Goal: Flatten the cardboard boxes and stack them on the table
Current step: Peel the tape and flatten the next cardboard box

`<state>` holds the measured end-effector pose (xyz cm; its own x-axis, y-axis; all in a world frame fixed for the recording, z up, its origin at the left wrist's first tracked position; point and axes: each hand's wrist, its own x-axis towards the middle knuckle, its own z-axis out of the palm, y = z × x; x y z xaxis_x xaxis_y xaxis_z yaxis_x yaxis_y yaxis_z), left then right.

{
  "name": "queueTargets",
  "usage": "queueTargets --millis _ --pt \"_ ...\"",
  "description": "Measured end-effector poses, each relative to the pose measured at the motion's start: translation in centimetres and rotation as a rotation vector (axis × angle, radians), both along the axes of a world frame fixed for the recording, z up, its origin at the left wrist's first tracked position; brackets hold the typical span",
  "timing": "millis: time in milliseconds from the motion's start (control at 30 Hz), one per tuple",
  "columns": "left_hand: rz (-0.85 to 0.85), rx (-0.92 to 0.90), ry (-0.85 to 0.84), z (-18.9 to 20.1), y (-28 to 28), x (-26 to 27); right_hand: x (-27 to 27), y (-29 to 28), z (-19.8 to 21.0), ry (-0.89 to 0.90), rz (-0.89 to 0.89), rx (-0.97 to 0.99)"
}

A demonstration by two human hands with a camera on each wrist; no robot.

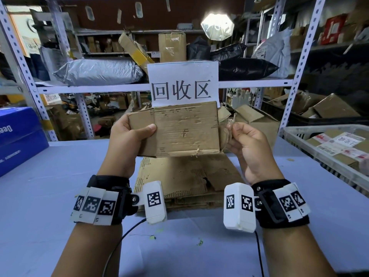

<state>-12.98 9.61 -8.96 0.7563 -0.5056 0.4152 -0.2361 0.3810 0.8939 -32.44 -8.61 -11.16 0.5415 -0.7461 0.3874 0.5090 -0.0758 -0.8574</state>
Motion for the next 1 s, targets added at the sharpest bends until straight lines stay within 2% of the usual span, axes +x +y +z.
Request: queueTargets --millis 400,600,667,767,900,933,1000 --pt "-0.029 0.074 0.058 0.2 0.1 1.1 -0.9 0.4 0.4 -0.04 0.091 0.112" --pt "-0.001 0.081 0.087 0.2 -0.9 1.7 -1.1 1.0 0.8 -0.185 0.16 0.136" --pt "0.062 0.113 0.017 0.3 -1.5 1.7 -1.4 1.2 1.2 -0.236 0.191 0.068" --pt "0.195 0.193 -0.154 1.0 -3.0 1.1 -1.9 1.6 1.8 -0.21 0.162 -0.079" --pt "0.422 0.48 -0.534 2.1 -4.7 -0.6 -2.2 2.1 2.7 -0.195 0.078 -0.242" --pt "0.425 0.499 -0.613 2.3 -4.7 -1.5 -2.2 2.4 2.8 -0.192 0.066 -0.272" --pt "0.225 0.407 -0.685 2.5 -4.4 -3.0 -1.8 3.0 2.9 -0.156 0.046 -0.3"
